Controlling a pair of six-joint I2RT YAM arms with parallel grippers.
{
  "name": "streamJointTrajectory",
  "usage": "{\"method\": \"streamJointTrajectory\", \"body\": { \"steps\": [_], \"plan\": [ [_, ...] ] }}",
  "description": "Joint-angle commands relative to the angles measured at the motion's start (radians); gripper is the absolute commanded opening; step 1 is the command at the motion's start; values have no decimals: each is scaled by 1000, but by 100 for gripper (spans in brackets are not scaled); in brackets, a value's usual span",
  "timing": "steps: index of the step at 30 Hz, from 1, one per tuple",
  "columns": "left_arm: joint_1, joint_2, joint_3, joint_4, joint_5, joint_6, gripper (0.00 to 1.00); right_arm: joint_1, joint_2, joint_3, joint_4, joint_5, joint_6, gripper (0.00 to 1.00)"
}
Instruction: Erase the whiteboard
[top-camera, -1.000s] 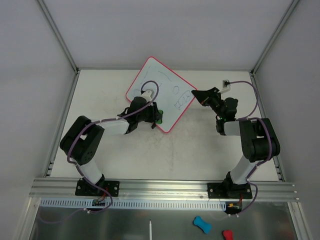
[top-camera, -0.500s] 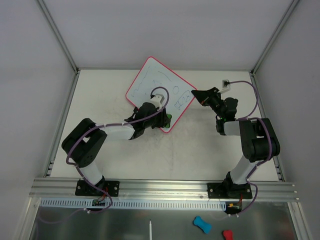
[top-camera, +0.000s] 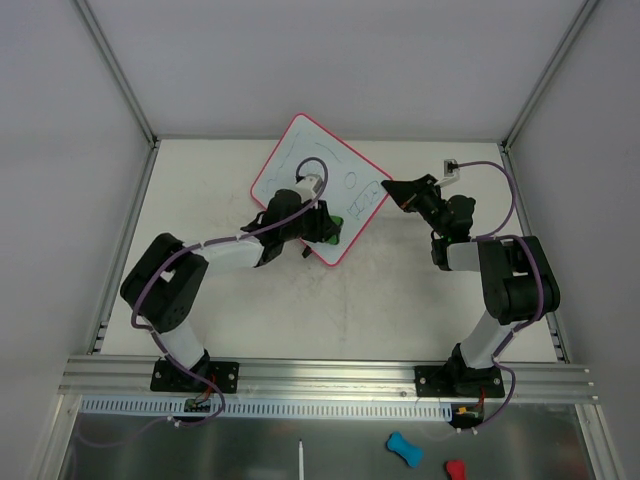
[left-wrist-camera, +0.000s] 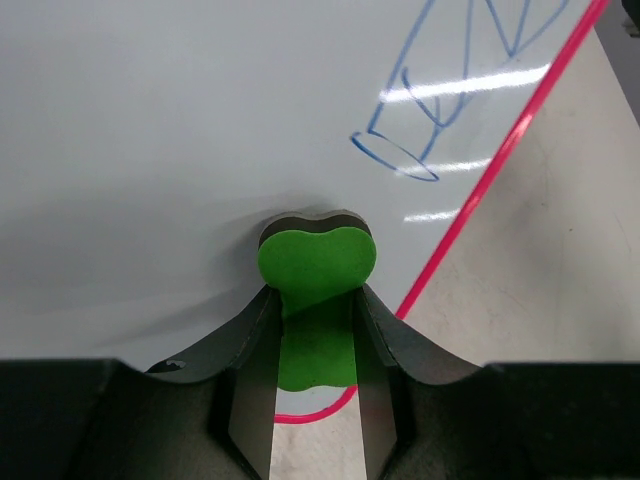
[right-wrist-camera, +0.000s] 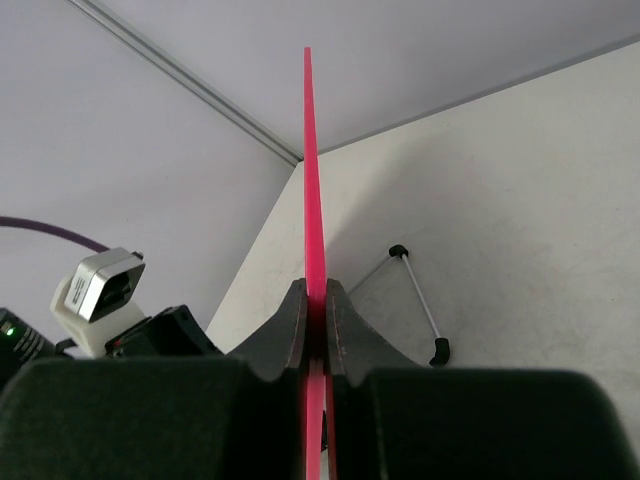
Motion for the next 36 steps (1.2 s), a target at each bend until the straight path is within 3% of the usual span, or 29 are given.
{"method": "streamJointTrajectory", "body": {
  "steps": [1, 7, 14, 25, 36],
  "plan": [
    [106, -66, 14, 2, 111, -30, 0, 35, -4, 26, 49, -79, -11, 0],
    [219, -162, -20, -16, 95, -35, 0, 35, -4, 27, 49, -79, -12, 0],
    [261, -182, 76, -195, -88, -68, 0, 37, -6, 27, 49, -79, -11, 0],
    [454, -44, 167, -200, 156, -185, 0, 34, -8, 27, 49, -81, -14, 0],
    [473, 80, 254, -222, 110, -190, 0, 34, -4, 29, 49, -82, -11, 0]
  ]
}}
